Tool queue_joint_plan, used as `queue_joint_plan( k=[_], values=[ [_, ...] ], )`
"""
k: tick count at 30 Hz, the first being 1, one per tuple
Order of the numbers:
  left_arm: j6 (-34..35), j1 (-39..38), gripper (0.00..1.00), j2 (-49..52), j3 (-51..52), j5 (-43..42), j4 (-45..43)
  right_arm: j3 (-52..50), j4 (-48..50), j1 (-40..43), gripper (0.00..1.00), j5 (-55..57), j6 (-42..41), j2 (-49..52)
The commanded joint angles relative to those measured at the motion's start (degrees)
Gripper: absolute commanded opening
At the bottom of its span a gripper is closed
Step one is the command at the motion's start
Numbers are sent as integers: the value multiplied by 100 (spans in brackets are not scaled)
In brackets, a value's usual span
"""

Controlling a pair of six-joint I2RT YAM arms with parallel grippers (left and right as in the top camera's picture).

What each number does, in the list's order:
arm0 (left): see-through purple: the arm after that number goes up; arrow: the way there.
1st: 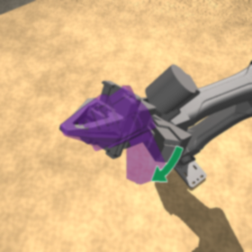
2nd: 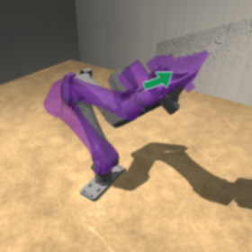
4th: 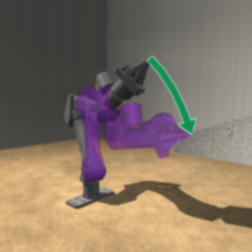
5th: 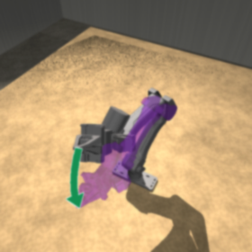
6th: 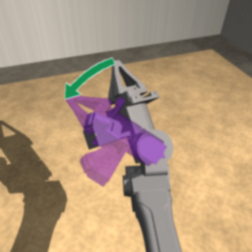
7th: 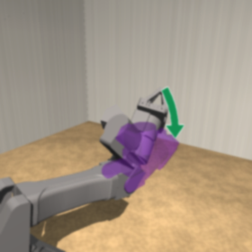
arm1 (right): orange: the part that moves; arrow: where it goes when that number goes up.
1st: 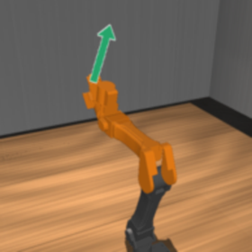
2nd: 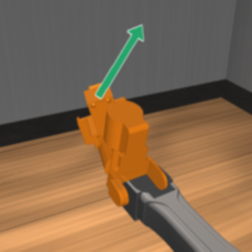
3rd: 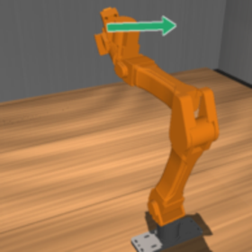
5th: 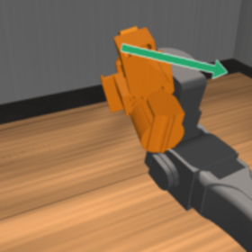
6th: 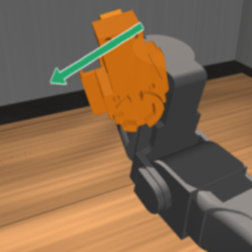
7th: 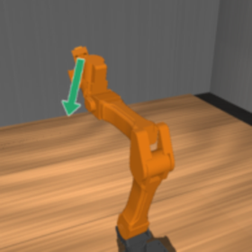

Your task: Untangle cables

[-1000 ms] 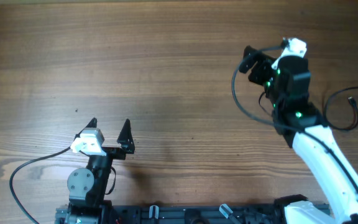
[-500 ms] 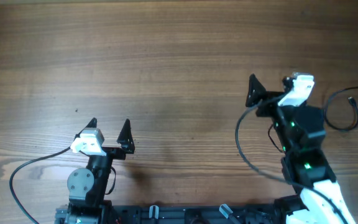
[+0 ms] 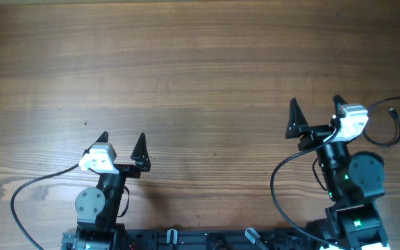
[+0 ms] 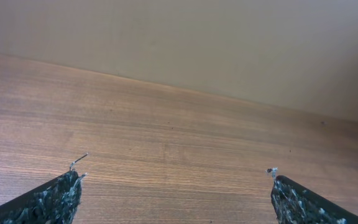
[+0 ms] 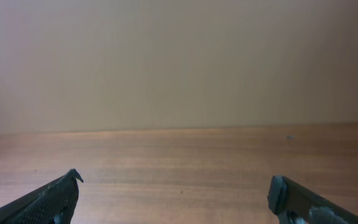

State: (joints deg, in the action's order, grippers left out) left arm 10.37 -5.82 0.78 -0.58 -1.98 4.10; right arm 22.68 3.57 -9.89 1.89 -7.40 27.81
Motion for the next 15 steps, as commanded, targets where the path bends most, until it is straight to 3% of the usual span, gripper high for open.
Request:
queue_joint_plan(
  k=[1, 8, 15],
  values=[
    [35, 48, 100, -57, 26, 55, 31, -656, 487, 55, 100, -125, 74, -389],
    [35, 48, 100, -55, 26, 55, 28, -2070, 1585, 66, 100, -140, -79, -1469],
    [35, 48, 100, -57, 26, 55, 28, -2238, 566, 330, 100, -72, -321, -2253]
  ],
)
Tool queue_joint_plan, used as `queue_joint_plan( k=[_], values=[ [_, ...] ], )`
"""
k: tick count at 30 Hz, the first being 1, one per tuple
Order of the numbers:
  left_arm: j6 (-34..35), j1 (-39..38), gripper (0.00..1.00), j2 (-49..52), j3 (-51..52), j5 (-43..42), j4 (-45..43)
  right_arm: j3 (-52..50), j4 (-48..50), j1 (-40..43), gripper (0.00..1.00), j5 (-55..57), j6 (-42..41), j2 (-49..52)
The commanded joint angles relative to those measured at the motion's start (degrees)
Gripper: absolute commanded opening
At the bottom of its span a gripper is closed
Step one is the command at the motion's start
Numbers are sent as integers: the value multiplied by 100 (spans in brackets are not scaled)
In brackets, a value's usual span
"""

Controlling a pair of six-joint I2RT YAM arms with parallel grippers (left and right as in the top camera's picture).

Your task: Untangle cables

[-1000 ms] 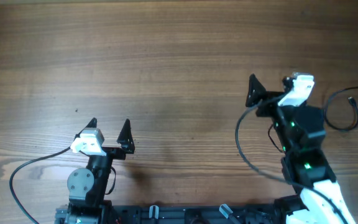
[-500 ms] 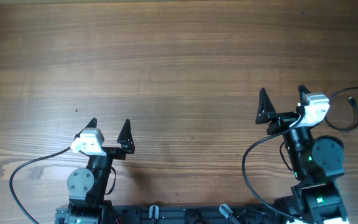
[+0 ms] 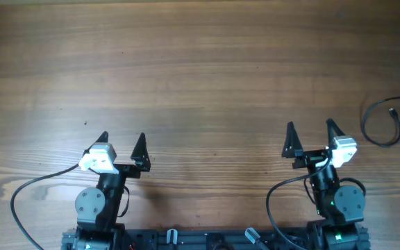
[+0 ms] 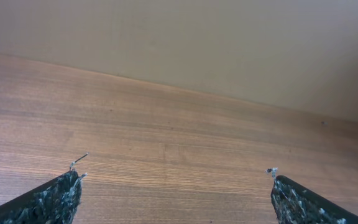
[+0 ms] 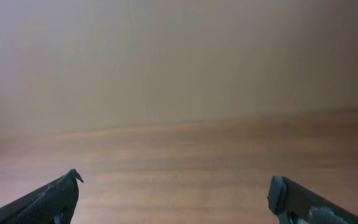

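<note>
Black cables (image 3: 389,121) lie looped at the far right edge of the wooden table (image 3: 200,69), partly cut off by the frame. My right gripper (image 3: 311,135) stands open near the front right, to the left of the cables and apart from them, with nothing between its fingers. In its own view the right gripper (image 5: 174,186) shows only bare, blurred wood. My left gripper (image 3: 122,141) is open at the front left, far from the cables. The left gripper (image 4: 176,180) also frames empty table.
The arms' own black supply cables (image 3: 19,201) curl along the front edge beside the bases. A pale wall (image 4: 179,37) rises behind the table's far edge. A small dark item sits at the right edge.
The right arm has drawn back toward its base and to the left, away from the cables; its gripper stays open. The left arm has not moved.
</note>
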State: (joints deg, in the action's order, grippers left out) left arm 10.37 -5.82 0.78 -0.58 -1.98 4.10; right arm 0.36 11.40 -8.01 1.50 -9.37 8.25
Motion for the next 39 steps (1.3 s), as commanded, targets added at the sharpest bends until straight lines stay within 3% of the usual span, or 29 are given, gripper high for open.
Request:
queue_joint_plan(
  k=[1, 5, 18, 39],
  values=[
    [35, 48, 100, -55, 26, 55, 31, -7, -348, 195, 100, -33, -114, -378],
    [35, 48, 100, -55, 26, 55, 31, -7, -1104, 476, 100, -46, -35, -800],
    [35, 48, 100, -57, 26, 55, 31, -7, -1110, 509, 100, -33, 1106, -807],
    [35, 48, 100, -55, 26, 55, 28, -7, -1110, 590, 100, -7, 1071, -809]
  ],
)
